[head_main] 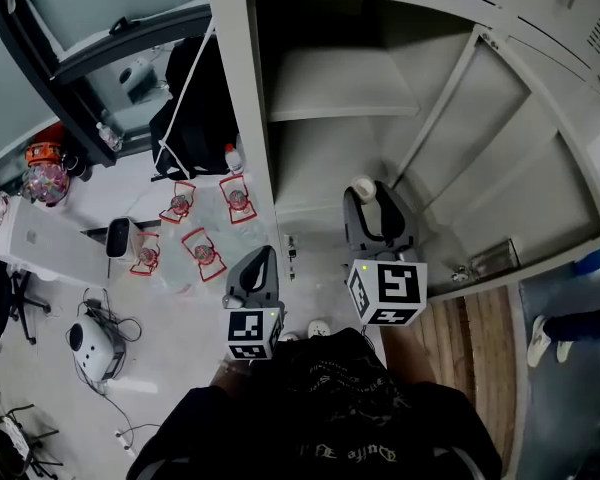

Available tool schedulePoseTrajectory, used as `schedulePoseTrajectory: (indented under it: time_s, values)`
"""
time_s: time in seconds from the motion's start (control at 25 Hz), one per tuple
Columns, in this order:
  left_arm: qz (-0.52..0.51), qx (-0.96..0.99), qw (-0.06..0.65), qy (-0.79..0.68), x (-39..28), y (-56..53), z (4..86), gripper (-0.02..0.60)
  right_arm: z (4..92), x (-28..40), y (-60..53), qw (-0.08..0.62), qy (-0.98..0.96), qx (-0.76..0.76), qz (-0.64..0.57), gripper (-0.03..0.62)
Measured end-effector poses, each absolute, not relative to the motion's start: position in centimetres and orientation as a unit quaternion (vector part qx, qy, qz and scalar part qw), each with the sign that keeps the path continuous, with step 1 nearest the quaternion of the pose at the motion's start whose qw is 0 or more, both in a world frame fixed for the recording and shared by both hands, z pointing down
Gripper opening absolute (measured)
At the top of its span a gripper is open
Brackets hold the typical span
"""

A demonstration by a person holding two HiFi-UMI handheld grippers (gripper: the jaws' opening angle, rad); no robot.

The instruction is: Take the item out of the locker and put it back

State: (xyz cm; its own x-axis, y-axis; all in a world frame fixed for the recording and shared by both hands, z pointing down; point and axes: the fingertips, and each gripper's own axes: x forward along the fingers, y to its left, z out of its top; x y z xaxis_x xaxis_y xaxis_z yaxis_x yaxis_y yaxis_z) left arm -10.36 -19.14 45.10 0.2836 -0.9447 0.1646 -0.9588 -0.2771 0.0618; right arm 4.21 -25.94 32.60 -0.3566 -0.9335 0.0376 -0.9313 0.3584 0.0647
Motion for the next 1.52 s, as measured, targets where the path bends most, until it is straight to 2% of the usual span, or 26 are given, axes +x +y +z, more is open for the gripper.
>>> schedulePoseTrajectory:
  time_s: [0.84,1.52]
  values:
    - [0.032,0.806,0.069,-0.588,-8.4,-19.4,44.1,0.006,40.2,4.4,-21.9,0.071,-0.828,0.557,0.012,0.174]
    - [0.042,0.793,0.087,-0.602,-8.9,-19.0,45.2,0.006,40.4,3.5,-24.1,0.082,-0.839,0.538,0.004,0.175]
